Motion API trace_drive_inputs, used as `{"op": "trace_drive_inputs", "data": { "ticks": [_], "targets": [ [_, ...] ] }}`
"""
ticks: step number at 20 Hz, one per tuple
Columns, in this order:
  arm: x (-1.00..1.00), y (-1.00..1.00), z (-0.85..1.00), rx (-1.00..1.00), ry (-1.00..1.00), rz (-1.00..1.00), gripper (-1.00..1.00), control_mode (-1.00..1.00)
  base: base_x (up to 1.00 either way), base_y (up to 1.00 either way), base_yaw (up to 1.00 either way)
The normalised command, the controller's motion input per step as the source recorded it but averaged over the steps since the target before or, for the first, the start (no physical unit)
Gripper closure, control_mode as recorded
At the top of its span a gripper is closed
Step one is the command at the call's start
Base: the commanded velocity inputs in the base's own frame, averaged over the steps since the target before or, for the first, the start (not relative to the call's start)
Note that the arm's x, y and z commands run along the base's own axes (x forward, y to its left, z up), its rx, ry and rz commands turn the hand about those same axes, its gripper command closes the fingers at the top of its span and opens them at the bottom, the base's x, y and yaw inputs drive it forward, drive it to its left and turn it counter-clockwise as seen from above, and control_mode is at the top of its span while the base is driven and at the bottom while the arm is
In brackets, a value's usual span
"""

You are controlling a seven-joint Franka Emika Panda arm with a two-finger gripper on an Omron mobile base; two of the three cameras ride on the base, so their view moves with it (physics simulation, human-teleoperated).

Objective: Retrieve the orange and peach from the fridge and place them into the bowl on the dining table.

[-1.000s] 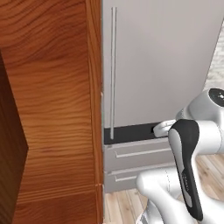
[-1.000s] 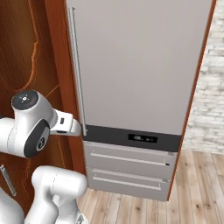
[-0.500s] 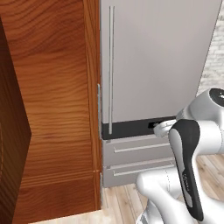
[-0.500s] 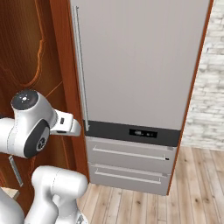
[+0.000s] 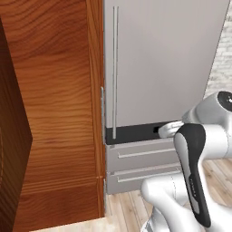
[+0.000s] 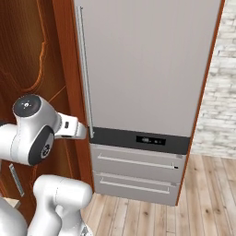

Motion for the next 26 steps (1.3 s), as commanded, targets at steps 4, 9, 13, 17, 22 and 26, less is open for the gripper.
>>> {"op": "trace_drive_inputs", "data": {
  "ticks": [4, 9, 13, 17, 22, 26],
  "targets": [
    [0.35, 0.16, 0.04, 0.0, -0.18, 0.03, -1.0, -1.0, 0.0, 0.0, 0.0],
    [0.29, 0.15, 0.13, -0.01, -0.2, 0.06, -1.0, -1.0, 0.0, 0.0, 0.0],
    [0.31, 0.09, 0.16, -0.01, -0.05, 0.0, -1.0, -1.0, 0.0, 0.0, 0.0],
    [0.43, 0.04, 0.16, 0.0, 0.0, 0.0, -1.0, -1.0, 0.0, 0.0, 0.0],
    [0.61, 0.0, 0.13, 0.0, 0.03, 0.0, -1.0, -1.0, 0.0, 0.0, 0.0],
    [0.67, 0.08, 0.0, 0.0, 0.04, 0.03, -1.0, -1.0, 0.0, 0.0, 0.0]
  ]
}}
